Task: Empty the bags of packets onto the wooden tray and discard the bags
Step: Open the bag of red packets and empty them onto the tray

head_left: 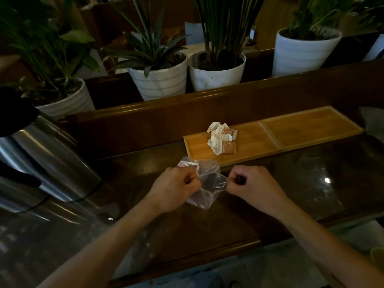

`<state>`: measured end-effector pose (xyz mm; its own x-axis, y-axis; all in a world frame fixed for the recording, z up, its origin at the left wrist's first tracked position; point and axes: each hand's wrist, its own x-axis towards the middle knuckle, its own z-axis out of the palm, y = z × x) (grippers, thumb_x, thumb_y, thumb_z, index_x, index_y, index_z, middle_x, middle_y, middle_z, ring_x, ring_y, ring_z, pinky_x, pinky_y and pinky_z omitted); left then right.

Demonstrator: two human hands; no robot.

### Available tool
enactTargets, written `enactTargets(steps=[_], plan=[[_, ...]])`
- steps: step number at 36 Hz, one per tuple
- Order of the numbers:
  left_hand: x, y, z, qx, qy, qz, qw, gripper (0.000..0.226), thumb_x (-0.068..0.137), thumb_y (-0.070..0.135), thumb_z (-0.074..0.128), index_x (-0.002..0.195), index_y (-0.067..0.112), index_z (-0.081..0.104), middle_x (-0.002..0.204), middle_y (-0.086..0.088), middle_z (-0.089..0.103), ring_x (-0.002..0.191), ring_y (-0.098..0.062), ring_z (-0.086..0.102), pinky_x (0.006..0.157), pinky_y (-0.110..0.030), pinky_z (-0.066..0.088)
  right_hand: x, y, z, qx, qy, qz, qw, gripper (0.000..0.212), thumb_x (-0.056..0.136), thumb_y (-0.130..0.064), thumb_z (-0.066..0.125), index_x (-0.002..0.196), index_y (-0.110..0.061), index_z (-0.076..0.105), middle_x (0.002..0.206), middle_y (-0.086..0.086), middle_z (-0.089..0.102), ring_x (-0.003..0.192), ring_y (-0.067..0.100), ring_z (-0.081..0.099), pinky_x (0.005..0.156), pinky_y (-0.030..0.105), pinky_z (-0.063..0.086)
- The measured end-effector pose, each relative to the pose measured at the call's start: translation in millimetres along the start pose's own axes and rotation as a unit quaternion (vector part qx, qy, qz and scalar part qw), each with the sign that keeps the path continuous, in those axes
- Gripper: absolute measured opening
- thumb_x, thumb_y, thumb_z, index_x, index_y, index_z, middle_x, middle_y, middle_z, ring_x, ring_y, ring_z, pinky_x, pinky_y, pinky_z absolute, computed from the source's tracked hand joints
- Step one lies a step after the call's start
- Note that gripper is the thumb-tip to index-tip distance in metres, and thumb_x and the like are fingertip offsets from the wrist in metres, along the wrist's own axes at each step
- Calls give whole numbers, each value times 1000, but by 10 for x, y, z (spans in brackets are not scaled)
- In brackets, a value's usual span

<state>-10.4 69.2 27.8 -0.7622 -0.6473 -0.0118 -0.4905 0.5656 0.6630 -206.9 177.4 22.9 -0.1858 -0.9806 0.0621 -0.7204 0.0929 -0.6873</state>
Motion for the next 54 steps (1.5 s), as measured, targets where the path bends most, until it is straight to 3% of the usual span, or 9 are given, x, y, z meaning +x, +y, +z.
enactTargets(steps=[14, 17, 22, 27, 32, 40, 47, 52, 54], plan=[[-58, 78, -591, 139, -27, 10, 990, 30, 91, 24, 60, 65, 31, 47, 62, 9, 52, 58, -8, 51, 58, -29, 43, 146, -130, -408, -212, -73, -49, 973, 8, 84, -44, 66, 79, -41, 61, 71, -21, 62, 64, -5, 58, 56, 15, 45], [-70, 136, -673, 110, -18, 18, 994, 25, 90, 24, 61, 66, 27, 54, 66, 1, 60, 61, -15, 59, 61, -36, 49, 163, -170, -435, -240, -46, -70, 967, 8, 84, -47, 63, 84, -39, 63, 73, -20, 62, 65, -4, 57, 59, 17, 50], [-11, 178, -654, 24, 4, 10, 1000, 29, 91, 21, 61, 63, 27, 56, 56, 9, 54, 50, -2, 50, 52, -20, 41, 167, -208, -428, -227, 9, -80, 970, 16, 86, -41, 66, 101, -38, 62, 86, -23, 60, 67, -13, 48, 55, 9, 34], [89, 163, -590, -77, 33, -24, 996, 27, 90, 19, 60, 64, 16, 63, 49, 9, 54, 47, -7, 49, 50, -27, 42, 93, -392, -281, -185, 114, -215, 952, 29, 83, -26, 65, 112, -19, 68, 113, -2, 68, 102, 13, 63, 85, 33, 54], [168, 192, -554, -107, 37, -27, 993, 27, 91, 23, 59, 67, 10, 63, 49, 9, 53, 47, -8, 48, 51, -30, 42, 81, -606, -146, -174, 36, -232, 956, 53, 91, -64, 39, 111, -24, 68, 108, -6, 72, 103, 10, 61, 94, 38, 46], [137, 65, -553, -167, 65, -35, 983, 29, 92, 21, 59, 64, 26, 62, 51, 12, 56, 47, -1, 50, 50, -23, 43, 118, -588, -74, -136, -28, -212, 967, 50, 76, -71, 52, 108, -35, 67, 113, -12, 71, 113, 7, 59, 113, 44, 35], [-92, -166, -399, -230, 118, -38, 965, 26, 98, 37, 47, 78, 32, 63, 66, 13, 65, 55, -6, 58, 47, -13, 44, 158, -660, 39, -115, 50, -235, 964, 48, 85, -63, 44, 94, -25, 72, 87, -10, 75, 77, -3, 62, 109, 33, 35], [-336, -598, -130, 18, 122, -77, 989, 8, 92, 42, 53, 97, 38, 58, 88, 15, 64, 75, -4, 62, 65, -26, 53, 212, -690, 50, -110, 78, -185, 973, 35, 81, -46, 56, 100, -20, 71, 86, -4, 76, 71, 3, 67, 111, 38, 36], [-438, -748, -39, 88, 84, -101, 987, 28, 86, 50, 56, 112, 38, 55, 107, 16, 58, 97, -4, 57, 80, -28, 50, 236, -698, 54, -111, 91, -173, 974, 27, 82, -39, 62, 100, -20, 71, 84, -4, 76, 71, 4, 68, 112, 34, 31]])
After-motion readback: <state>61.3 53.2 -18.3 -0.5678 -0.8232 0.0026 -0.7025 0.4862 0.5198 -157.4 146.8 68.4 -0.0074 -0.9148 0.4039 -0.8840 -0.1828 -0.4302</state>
